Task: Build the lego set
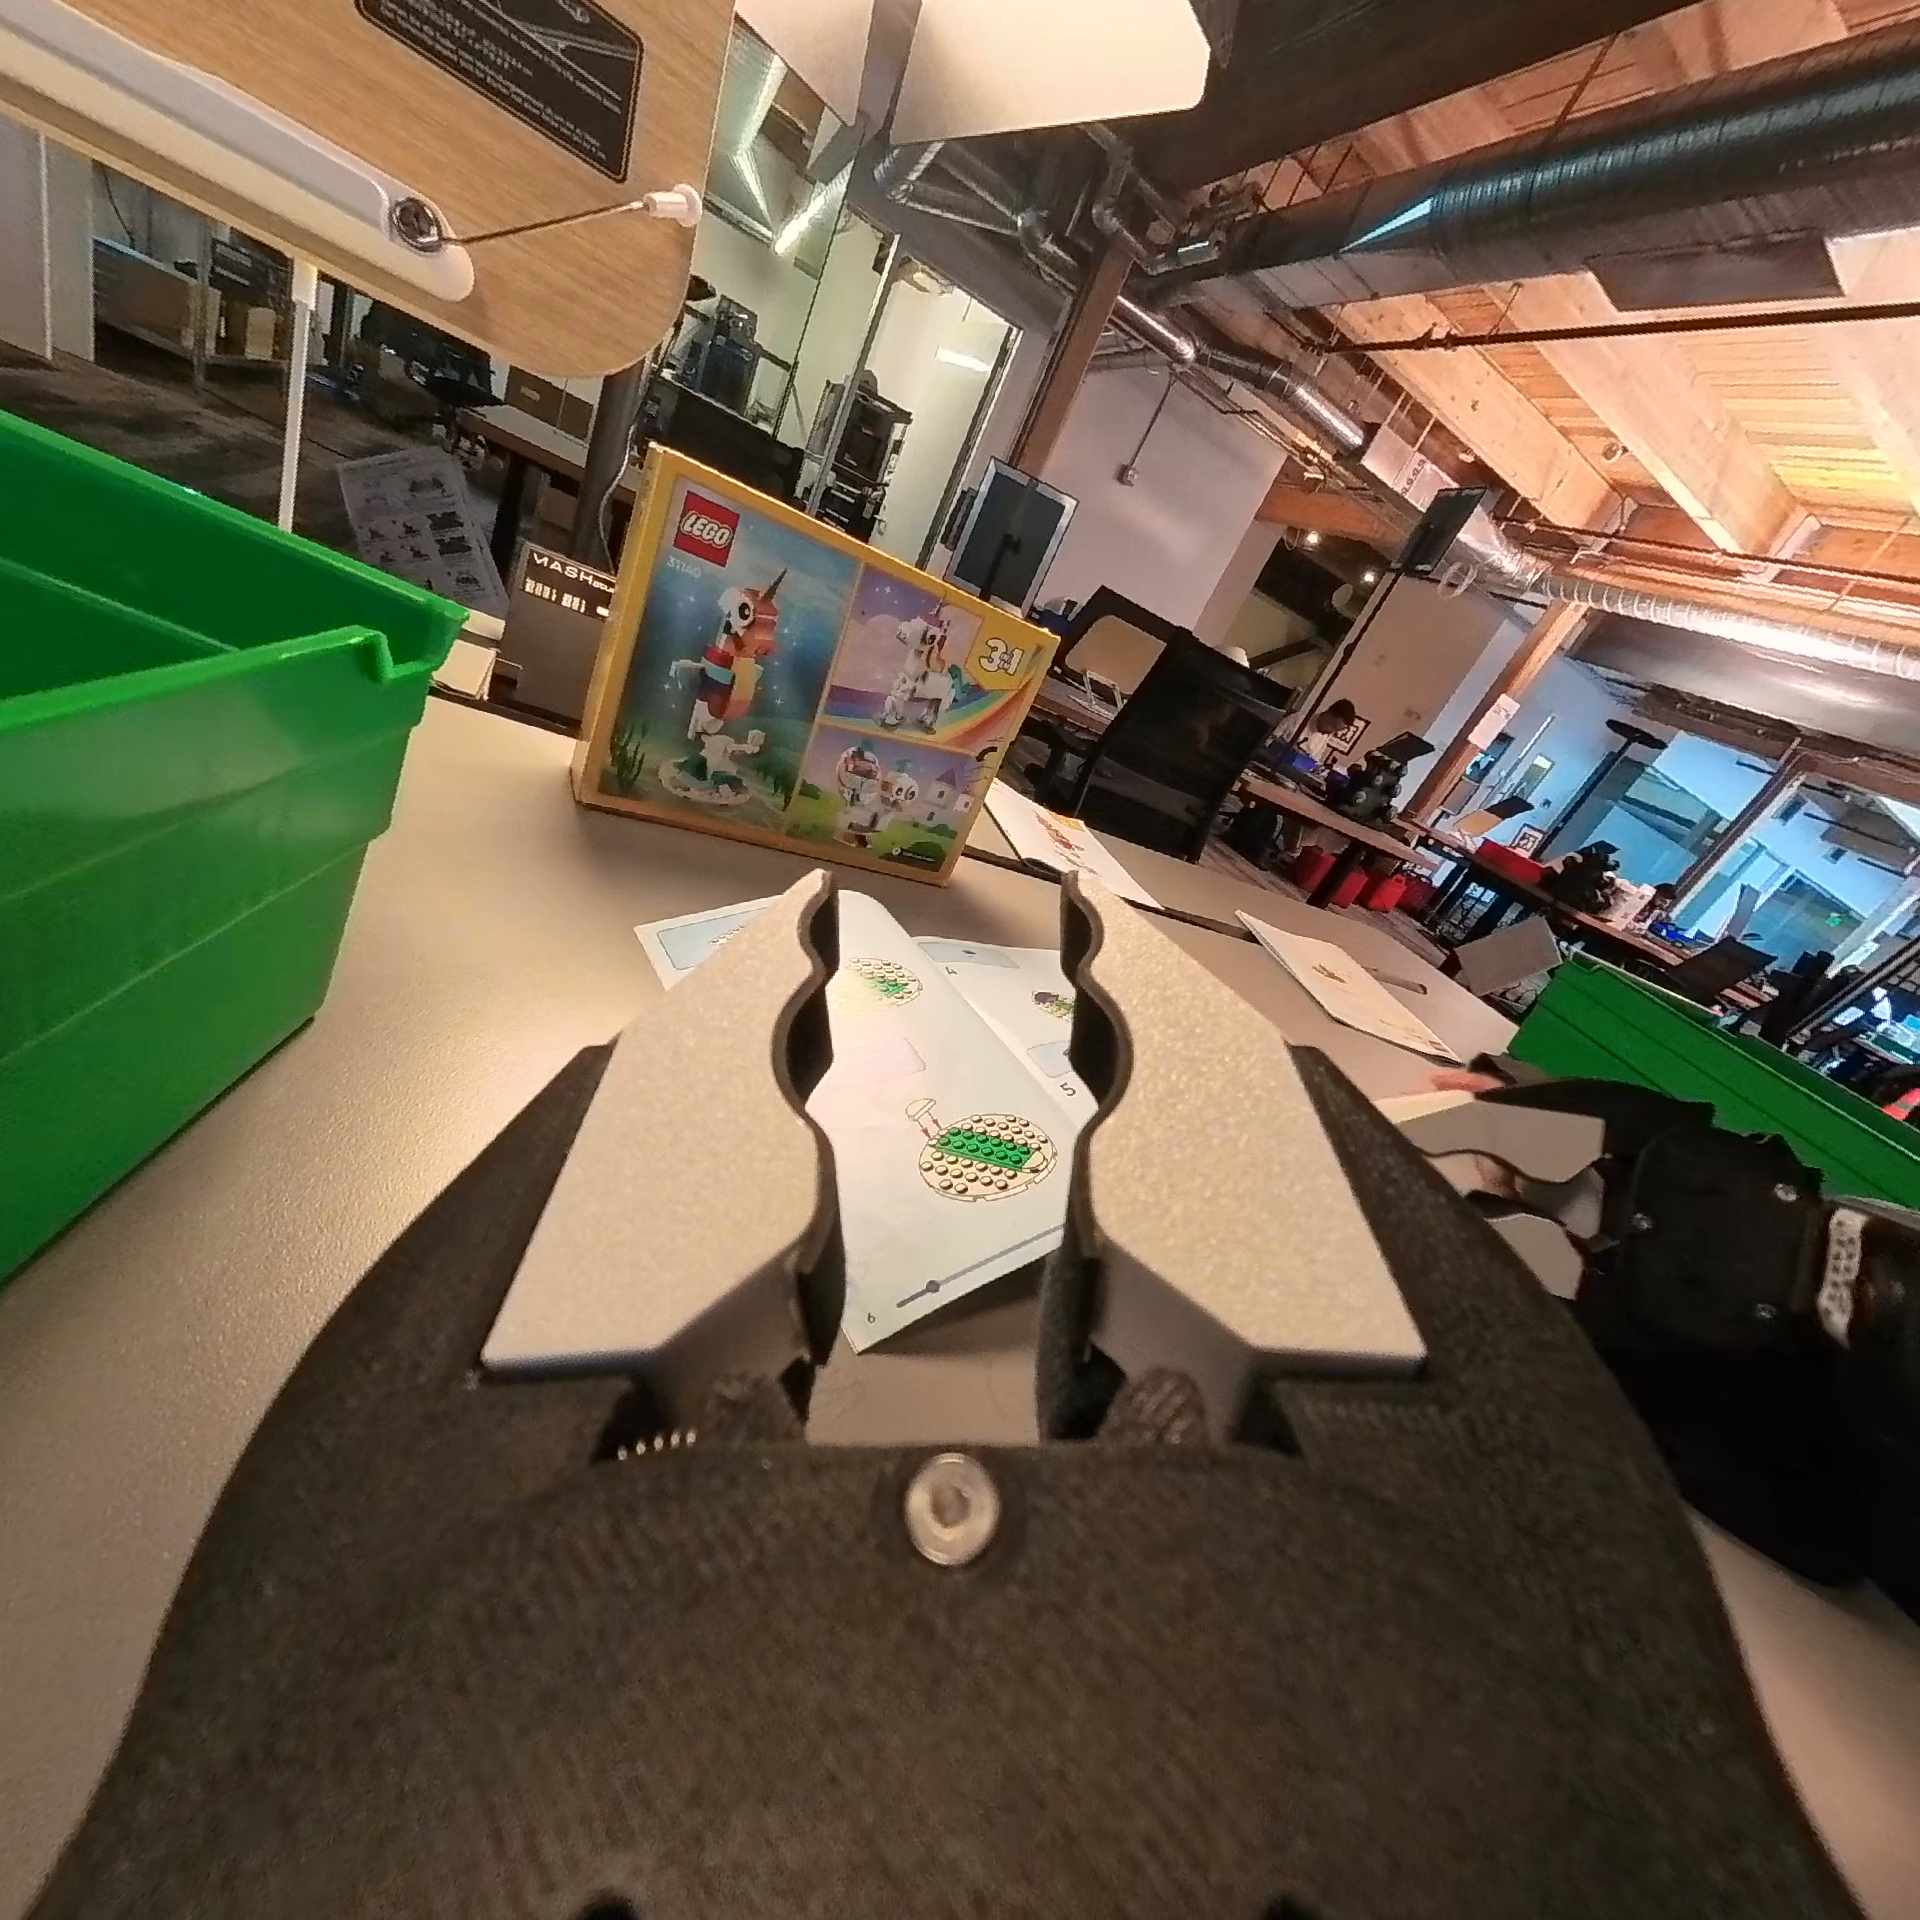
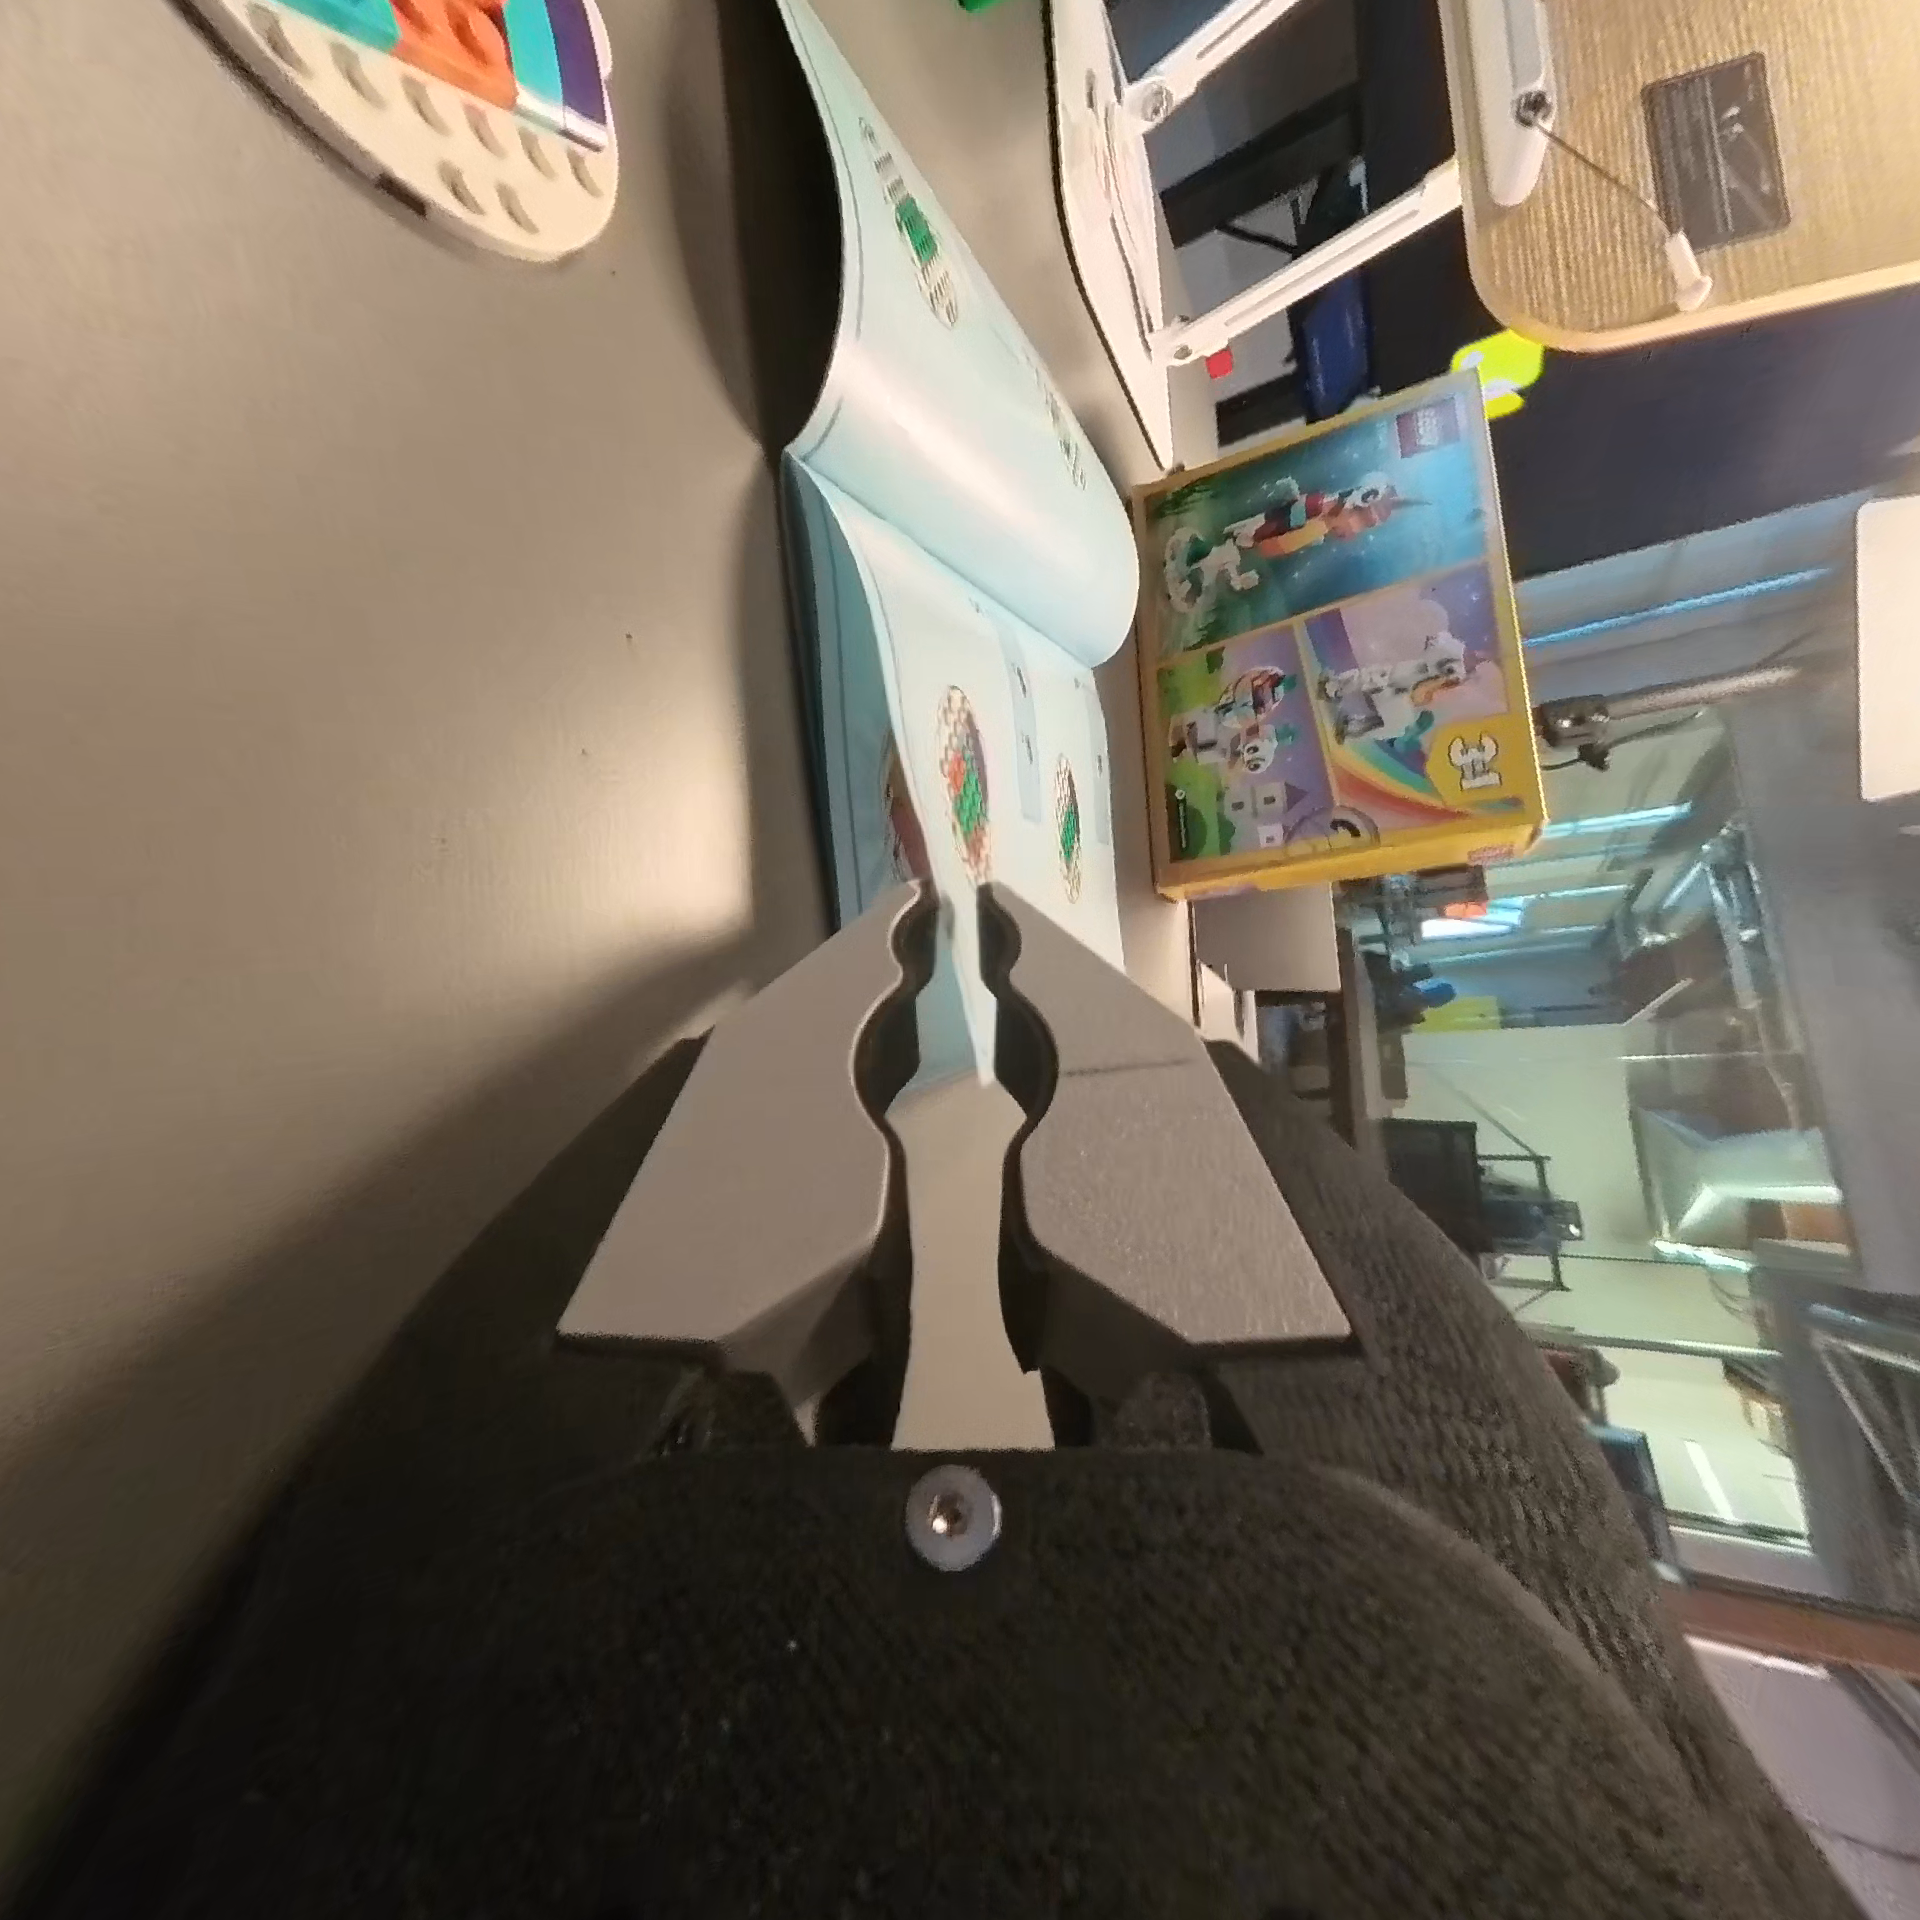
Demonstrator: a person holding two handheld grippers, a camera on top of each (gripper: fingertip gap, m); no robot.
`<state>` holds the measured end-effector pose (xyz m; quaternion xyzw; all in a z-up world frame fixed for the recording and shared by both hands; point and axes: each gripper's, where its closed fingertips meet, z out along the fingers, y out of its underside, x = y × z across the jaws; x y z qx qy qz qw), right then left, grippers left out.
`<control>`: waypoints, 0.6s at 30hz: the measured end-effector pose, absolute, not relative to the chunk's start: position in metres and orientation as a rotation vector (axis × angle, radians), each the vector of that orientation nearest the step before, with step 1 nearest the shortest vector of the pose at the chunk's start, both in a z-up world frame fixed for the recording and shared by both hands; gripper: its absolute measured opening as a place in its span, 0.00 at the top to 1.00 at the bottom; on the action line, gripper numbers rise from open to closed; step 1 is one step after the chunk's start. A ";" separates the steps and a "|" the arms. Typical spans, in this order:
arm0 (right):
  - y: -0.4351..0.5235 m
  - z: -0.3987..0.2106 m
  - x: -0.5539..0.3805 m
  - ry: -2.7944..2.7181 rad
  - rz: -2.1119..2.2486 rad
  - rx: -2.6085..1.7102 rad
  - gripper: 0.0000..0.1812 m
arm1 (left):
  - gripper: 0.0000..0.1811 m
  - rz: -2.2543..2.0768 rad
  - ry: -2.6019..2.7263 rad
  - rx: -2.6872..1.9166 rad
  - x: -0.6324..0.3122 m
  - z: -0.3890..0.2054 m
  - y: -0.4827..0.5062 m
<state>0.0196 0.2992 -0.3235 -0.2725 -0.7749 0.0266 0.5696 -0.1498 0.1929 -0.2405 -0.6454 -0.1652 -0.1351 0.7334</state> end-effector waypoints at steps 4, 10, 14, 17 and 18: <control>0.311 -0.320 0.036 -1.775 0.063 -0.719 0.91 | 0.77 -0.303 -0.367 -1.420 -0.149 -0.241 0.193; 0.276 -0.308 0.040 -1.773 0.320 -0.846 0.83 | 0.77 -0.323 -0.344 -1.428 -0.141 -0.241 0.195; 0.215 -0.317 0.014 -1.903 0.622 -1.004 0.74 | 0.77 -0.294 -0.315 -1.436 -0.137 -0.240 0.195; 0.185 -0.307 -0.001 -1.882 0.792 -1.082 0.68 | 0.77 -0.276 -0.310 -1.436 -0.137 -0.239 0.194; 0.179 -0.308 -0.003 -1.890 0.856 -1.136 0.67 | 0.77 -0.272 -0.310 -1.435 -0.137 -0.239 0.193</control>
